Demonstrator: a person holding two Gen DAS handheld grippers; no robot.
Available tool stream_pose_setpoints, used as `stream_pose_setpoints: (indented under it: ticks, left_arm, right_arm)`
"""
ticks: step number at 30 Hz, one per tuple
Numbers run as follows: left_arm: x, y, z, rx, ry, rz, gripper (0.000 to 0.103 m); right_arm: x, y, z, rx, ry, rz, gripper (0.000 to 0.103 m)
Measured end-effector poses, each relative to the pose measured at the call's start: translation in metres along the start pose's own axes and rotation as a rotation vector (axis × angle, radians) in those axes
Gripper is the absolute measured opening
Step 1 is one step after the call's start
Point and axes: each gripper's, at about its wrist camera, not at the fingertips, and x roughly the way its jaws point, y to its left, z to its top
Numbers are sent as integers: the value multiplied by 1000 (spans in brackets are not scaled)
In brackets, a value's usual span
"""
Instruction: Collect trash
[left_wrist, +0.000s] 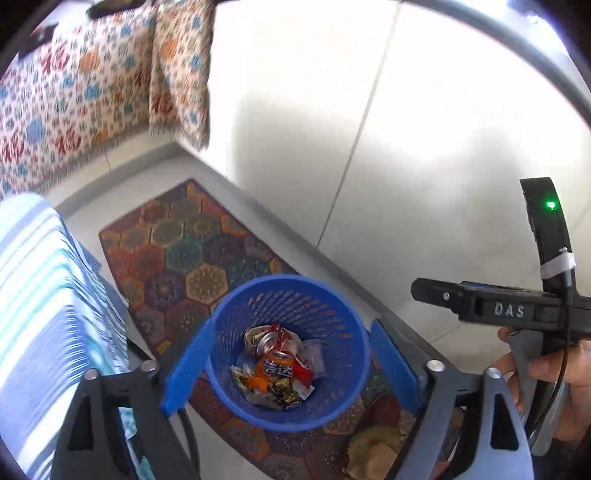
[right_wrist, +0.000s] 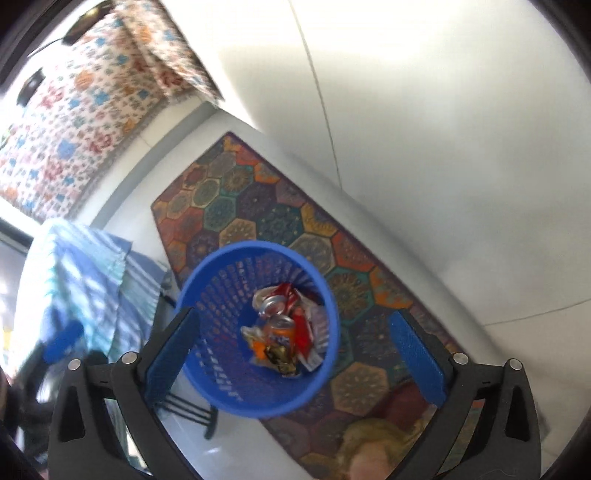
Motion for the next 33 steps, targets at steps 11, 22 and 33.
stream_pose_setpoints:
  ticks: [11, 22, 33]
  left_arm:
    - [-84, -18, -43, 25, -37, 133, 103]
    - [-154, -35, -63, 72, -107, 205, 103]
    - [-176, -36, -67, 48, -104, 157, 103]
  right_arm:
    - [-109, 25, -97, -53, -93, -47, 103]
    - [-168, 64, -141, -112, -229, -178, 103]
    - [-178, 73, -166, -127, -231, -186, 103]
